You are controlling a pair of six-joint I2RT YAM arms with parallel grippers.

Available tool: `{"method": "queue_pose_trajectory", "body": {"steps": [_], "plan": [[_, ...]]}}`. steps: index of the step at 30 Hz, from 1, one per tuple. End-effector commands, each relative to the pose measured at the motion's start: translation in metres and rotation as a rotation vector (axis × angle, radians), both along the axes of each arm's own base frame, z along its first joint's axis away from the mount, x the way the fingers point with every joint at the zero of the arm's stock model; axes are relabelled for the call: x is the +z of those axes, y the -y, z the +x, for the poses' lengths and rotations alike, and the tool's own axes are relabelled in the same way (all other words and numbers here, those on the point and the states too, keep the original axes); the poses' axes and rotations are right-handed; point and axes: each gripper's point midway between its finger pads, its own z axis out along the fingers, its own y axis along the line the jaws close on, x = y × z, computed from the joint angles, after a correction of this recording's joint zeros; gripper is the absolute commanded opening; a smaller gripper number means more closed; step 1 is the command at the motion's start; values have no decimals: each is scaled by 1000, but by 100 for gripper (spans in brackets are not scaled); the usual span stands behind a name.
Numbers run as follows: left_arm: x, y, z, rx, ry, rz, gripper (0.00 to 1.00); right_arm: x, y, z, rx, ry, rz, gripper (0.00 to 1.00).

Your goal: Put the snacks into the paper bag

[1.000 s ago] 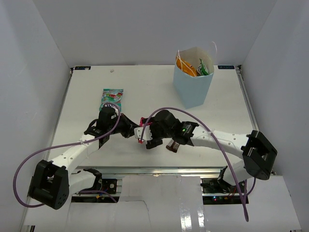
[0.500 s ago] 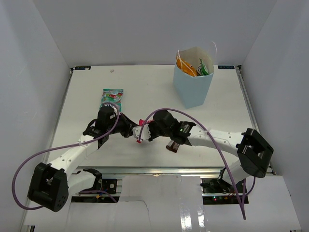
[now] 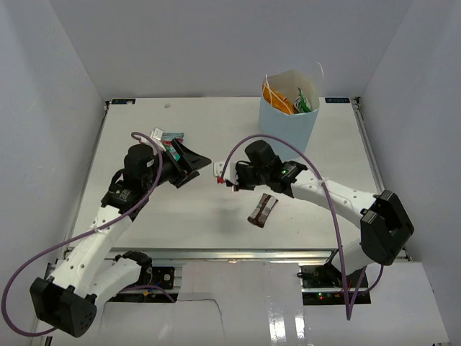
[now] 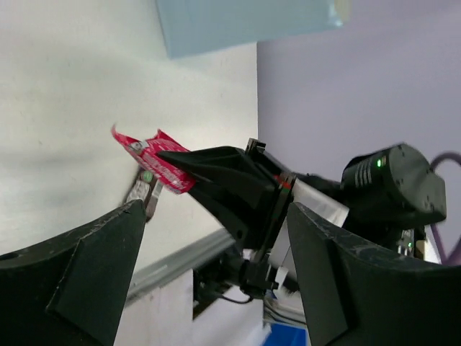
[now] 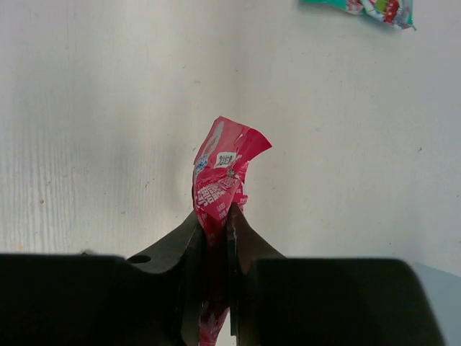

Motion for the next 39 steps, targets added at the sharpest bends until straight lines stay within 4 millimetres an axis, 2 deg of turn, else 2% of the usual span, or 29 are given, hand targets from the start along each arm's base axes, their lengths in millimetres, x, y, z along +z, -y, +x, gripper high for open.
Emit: {"method": "queue_pose_trajectory", "body": {"steps": [1,3,4,5,6,7,8,10,11,13,14,15,18,21,23,24,28,33,36,37,39], "plan": [[27,-30,8,97,192,161,90,79,-2,-8,15,-179,227,9],[32,-45,13,145,248,244,93,111,8,2,-24,-267,323,9],[31,-49,14,159,257,269,95,150,8,12,-26,-243,395,9],[29,-54,14,168,258,297,95,169,20,28,-69,-243,441,9],[28,-59,17,183,271,337,96,209,22,37,-76,-232,515,9],[24,-62,18,190,264,356,96,228,27,45,-95,-218,550,9],[23,-64,18,192,257,374,96,246,43,62,-142,-194,586,9],[20,-66,21,196,249,397,96,272,57,86,-222,-194,650,8],[18,-66,21,195,246,398,96,304,80,103,-274,-131,706,8],[16,-66,21,199,241,398,96,320,100,129,-373,-132,766,8],[14,-66,20,198,239,396,96,337,120,143,-419,-78,799,8],[11,-66,19,198,233,396,96,341,133,155,-479,-48,813,8],[8,-67,16,202,231,388,96,339,161,187,-599,14,819,8],[6,-69,15,211,228,384,96,315,175,215,-669,45,765,8],[3,-69,14,210,223,384,96,293,178,234,-684,72,702,8],[3,-69,14,209,222,385,96,276,178,246,-696,67,672,8],[0,-69,13,210,215,386,96,246,181,272,-714,93,597,9],[-4,-72,12,222,206,388,96,216,185,286,-740,90,524,12],[-10,-73,11,227,191,396,97,197,188,287,-758,80,488,19],[-11,-74,11,227,189,399,97,188,189,287,-766,66,475,24],[-13,-73,12,223,183,403,97,183,190,285,-771,56,464,34]]}}
